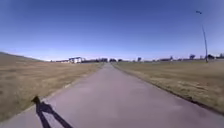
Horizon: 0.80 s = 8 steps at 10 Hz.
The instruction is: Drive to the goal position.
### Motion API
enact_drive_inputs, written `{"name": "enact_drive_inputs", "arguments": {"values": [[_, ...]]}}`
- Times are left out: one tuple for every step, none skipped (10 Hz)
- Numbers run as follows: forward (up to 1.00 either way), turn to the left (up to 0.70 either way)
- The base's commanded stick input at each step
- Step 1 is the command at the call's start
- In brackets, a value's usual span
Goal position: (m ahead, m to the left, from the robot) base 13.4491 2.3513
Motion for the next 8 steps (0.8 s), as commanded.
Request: {"name": "enact_drive_inputs", "arguments": {"values": [[0.7, 0.0], [0.7, 0.0], [0.7, 0.0], [0.7, 0.0], [0.7, 0.0], [0.7, 0.0], [0.7, 0.0], [0.7, 0.0]]}}
